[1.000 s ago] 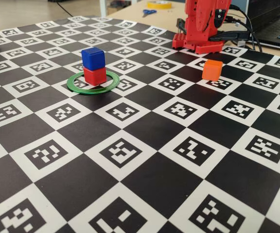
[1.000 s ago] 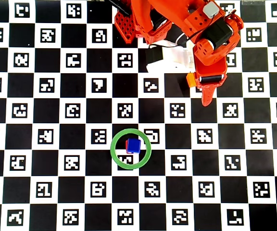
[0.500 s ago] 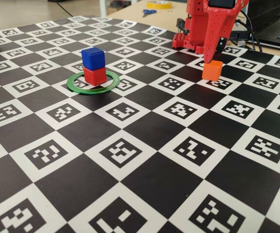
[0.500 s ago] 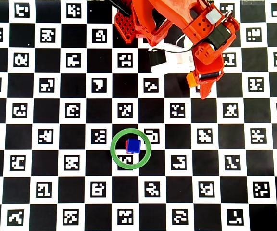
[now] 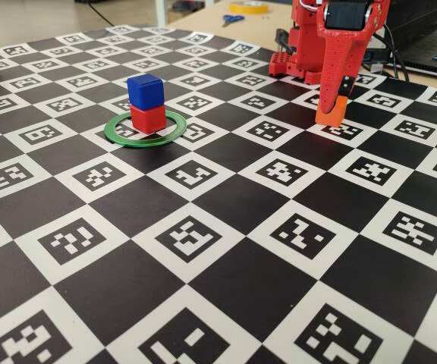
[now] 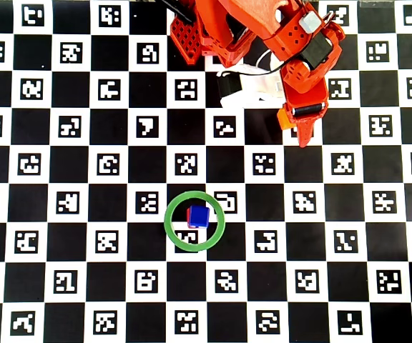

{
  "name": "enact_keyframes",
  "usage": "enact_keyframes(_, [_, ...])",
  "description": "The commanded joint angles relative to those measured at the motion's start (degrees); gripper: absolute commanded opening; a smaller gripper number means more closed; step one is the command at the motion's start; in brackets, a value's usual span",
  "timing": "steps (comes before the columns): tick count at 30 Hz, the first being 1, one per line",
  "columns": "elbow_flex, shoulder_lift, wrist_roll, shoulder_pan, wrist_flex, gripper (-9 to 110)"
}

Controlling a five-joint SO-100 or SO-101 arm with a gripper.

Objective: Grab the red cube then put it in the green circle then put the blue cube on top and finally the orange cube on top

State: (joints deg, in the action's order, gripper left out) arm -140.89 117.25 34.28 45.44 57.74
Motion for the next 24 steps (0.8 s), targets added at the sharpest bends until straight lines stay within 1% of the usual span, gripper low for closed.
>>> enact_keyframes(1, [0.00,2.55,-0.26,0.35,-1.05,39])
enact_keyframes(12, [-2.81,0.35,-0.70,-0.70,-5.98,38])
enact_keyframes(24, [-3.96,-2.29,-2.11,-1.58,-8.44,36])
